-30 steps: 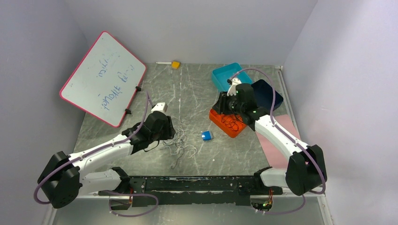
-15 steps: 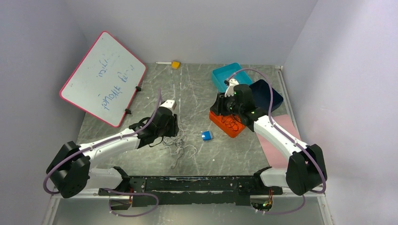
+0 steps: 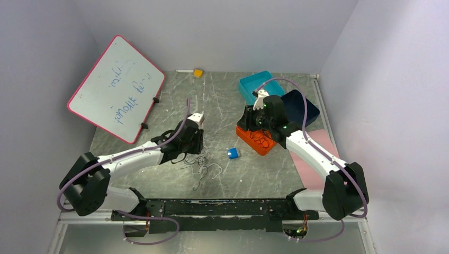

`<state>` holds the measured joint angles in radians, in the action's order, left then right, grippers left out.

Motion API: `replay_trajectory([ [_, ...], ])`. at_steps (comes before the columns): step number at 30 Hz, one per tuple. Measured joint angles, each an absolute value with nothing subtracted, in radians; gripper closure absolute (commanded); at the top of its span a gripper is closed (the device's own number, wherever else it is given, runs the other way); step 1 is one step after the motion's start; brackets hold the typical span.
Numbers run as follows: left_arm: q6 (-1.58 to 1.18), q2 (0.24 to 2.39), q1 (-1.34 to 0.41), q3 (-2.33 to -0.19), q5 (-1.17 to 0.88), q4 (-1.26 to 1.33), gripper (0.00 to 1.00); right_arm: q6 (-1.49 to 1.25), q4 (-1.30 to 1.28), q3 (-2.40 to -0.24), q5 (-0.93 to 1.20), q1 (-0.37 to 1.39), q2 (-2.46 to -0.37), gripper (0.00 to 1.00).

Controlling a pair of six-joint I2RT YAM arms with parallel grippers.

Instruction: Untangle the cables

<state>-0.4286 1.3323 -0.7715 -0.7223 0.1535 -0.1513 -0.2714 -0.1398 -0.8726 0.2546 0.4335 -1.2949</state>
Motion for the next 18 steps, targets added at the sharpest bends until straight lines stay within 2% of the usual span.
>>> replay_trajectory([
  [7,-0.417,1.377,-0.772,-0.729,0.154,-0.161,0.64,-0.27,-0.14,-0.873,0.255,0.434,-1.304,0.59],
  [16,-0.406,1.38,-0.772,-0.733,0.154,-0.172,0.92,-0.268,-0.14,-0.873,0.255,0.434,-1.304,0.58],
  [18,-0.407,1.367,-0.772,-0.741,0.154,-0.184,0.93,-0.268,-0.139,-0.873,0.255,0.434,-1.304,0.58],
])
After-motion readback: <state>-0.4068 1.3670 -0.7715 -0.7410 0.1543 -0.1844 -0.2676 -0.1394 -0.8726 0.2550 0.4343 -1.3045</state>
